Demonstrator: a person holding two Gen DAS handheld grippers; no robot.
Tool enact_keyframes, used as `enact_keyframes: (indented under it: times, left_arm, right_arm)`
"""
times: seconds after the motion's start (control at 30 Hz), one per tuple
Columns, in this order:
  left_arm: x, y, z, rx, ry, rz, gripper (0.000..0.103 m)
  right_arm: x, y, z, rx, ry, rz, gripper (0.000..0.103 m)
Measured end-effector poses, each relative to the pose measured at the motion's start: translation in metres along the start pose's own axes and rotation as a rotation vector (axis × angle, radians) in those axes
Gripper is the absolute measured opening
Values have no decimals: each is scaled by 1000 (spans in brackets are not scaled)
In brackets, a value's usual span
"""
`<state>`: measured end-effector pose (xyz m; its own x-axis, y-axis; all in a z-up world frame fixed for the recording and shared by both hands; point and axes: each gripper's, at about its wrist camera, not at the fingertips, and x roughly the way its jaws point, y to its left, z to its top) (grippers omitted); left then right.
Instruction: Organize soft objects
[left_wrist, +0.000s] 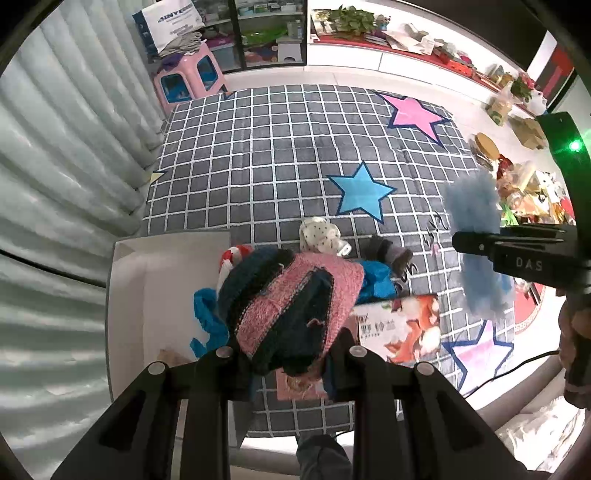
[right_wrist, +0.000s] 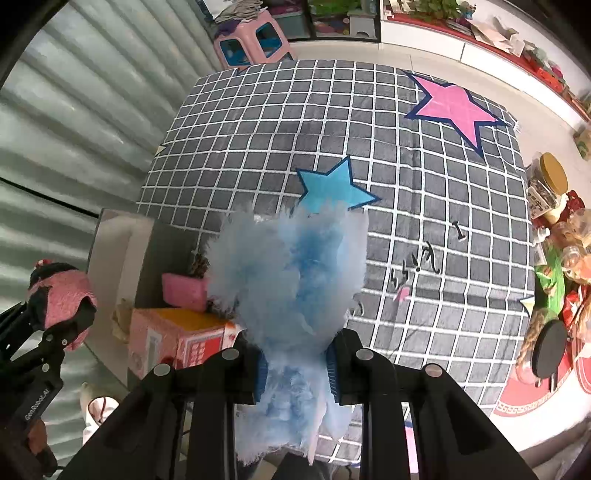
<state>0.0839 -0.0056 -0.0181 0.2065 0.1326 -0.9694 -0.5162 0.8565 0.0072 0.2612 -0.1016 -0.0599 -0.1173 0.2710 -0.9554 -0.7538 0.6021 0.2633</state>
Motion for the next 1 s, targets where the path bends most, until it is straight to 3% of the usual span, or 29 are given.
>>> enact_keyframes:
  times: [0.47,1.0]
  left_arm:
    - [-6,15,-48,-4,26,-29,28]
    - [-12,81,-86,-156,8,-16,28]
  right_arm:
    - [2,31,-55,4,49,2,27]
    - [11,122,-65,-150,90,38,27]
